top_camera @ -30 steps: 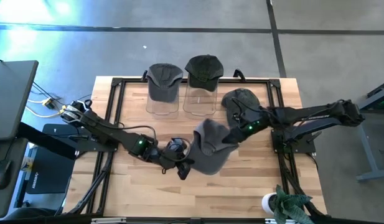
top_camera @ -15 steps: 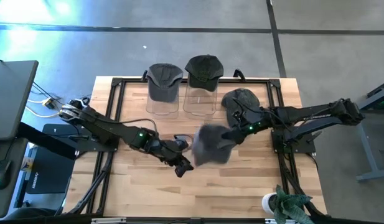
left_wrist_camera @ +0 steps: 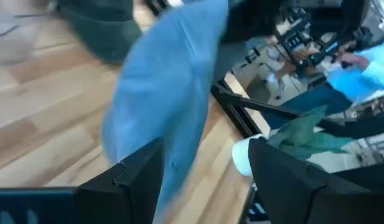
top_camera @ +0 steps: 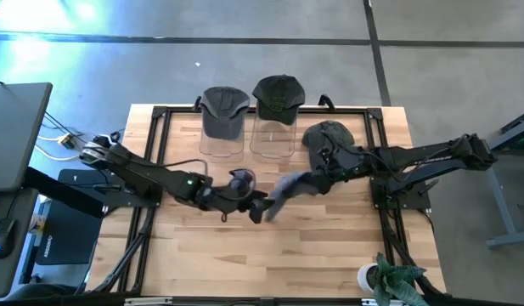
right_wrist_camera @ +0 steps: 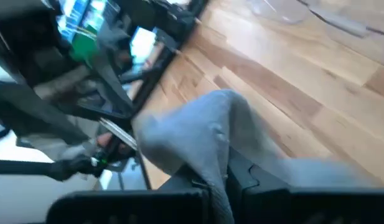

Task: Pick & Place hat
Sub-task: Put the gray cap into the left transparent bin

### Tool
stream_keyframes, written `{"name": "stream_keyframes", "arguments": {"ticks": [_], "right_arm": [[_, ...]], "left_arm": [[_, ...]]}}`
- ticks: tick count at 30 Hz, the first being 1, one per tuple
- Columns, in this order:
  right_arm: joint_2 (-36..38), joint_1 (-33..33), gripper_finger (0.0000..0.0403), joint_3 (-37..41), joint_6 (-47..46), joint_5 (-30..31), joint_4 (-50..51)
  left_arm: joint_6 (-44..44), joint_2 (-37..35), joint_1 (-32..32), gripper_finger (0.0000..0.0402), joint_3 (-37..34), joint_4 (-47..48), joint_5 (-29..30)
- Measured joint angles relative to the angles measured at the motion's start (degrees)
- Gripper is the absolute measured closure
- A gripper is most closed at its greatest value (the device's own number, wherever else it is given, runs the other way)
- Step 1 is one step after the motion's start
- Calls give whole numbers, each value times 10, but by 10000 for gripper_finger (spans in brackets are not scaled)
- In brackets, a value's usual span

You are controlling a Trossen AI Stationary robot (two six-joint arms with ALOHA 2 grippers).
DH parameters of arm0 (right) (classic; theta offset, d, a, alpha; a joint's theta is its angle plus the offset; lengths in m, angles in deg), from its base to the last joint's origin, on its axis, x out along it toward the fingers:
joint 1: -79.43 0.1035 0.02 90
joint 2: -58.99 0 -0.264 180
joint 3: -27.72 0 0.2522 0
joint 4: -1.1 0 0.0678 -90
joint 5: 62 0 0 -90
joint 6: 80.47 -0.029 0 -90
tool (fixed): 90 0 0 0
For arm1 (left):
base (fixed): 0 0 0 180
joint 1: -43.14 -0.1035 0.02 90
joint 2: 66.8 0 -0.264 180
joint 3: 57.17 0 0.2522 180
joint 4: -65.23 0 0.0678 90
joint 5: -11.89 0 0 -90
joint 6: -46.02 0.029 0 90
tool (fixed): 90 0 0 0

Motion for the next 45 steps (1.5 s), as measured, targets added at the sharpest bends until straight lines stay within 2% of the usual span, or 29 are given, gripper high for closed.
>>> {"name": "stream_keyframes", "arguments": {"ticks": [5,13,19,23,31,36,39,45], "right_arm": [[0,-14,401,0,-10,-11,-53],[0,-20,402,0,-17,-31,-87],[0,-22,402,0,-29,-36,-95],[0,-33,402,0,-27,-42,-94],[0,-56,402,0,-12,-45,-100],[0,-59,402,0,-6,-53,-102],[0,-59,402,0,-6,-57,-105],[0,-59,402,0,-7,-58,-105]], "left_arm": [[29,39,-1,177,0,-29,16],[31,82,-6,177,-2,-23,145],[43,93,-9,177,-1,-70,75],[44,92,3,177,-1,-63,24],[52,93,46,177,4,-55,91],[59,133,16,177,3,-45,124],[87,138,-3,177,26,-65,114],[113,177,-21,177,93,13,136]]}}
